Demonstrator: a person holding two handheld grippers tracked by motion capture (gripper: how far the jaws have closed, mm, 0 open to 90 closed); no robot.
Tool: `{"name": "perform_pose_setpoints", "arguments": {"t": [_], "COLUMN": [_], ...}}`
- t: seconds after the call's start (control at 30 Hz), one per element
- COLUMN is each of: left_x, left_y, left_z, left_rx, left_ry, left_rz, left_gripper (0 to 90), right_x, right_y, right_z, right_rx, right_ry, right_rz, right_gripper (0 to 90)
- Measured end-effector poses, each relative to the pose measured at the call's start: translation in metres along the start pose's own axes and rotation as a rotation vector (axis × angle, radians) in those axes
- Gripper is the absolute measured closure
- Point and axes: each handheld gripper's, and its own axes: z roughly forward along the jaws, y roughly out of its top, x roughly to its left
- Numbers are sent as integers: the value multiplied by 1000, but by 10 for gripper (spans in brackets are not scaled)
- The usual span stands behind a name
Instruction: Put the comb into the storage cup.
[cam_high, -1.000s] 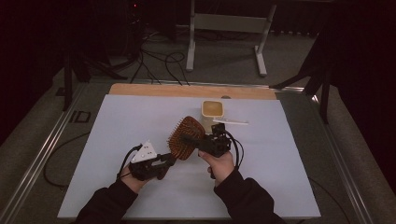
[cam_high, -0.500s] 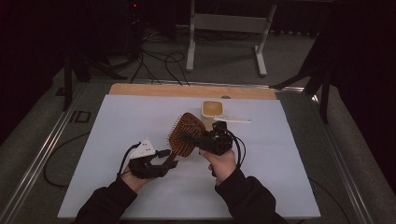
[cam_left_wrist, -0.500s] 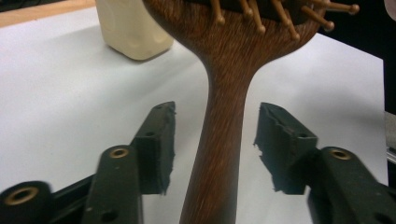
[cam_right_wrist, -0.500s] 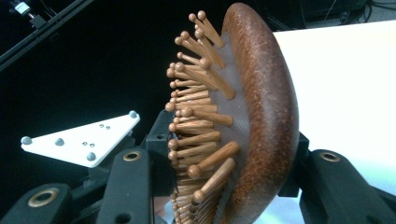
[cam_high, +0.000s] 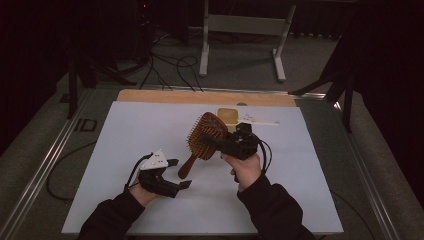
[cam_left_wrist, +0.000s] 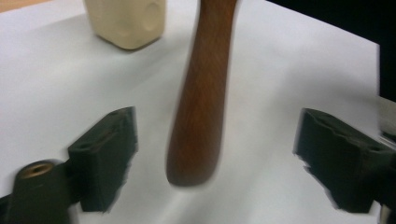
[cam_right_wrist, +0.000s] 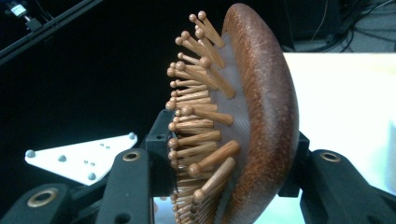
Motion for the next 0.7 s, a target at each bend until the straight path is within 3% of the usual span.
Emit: {"name": "perform_pose_setpoints", "arguments": {"t": [0.2,0.3,0.5,0.7], "left_x": [4,5,7,5], "left_y": [-1,-2,-5,-18], "left_z": [-7,-9,-13,-4], "left_rx": [-16,-21,-47,-3], "left_ry": [-4,23,26,11], "left_rz": [-1,7,3,17], "left_gripper": [1,0,1,1], "right_x": [-2,-3,-8,-9], "right_y": [15,20,30,43], "right_z": [-12,-16,-25,-34], "right_rx": [-30,-39,-54,-79], "right_ry": [-18,-30,-44,-60], "right_rz": [-25,-30,-41,-55], "right_gripper": [529,529,529,529]}}
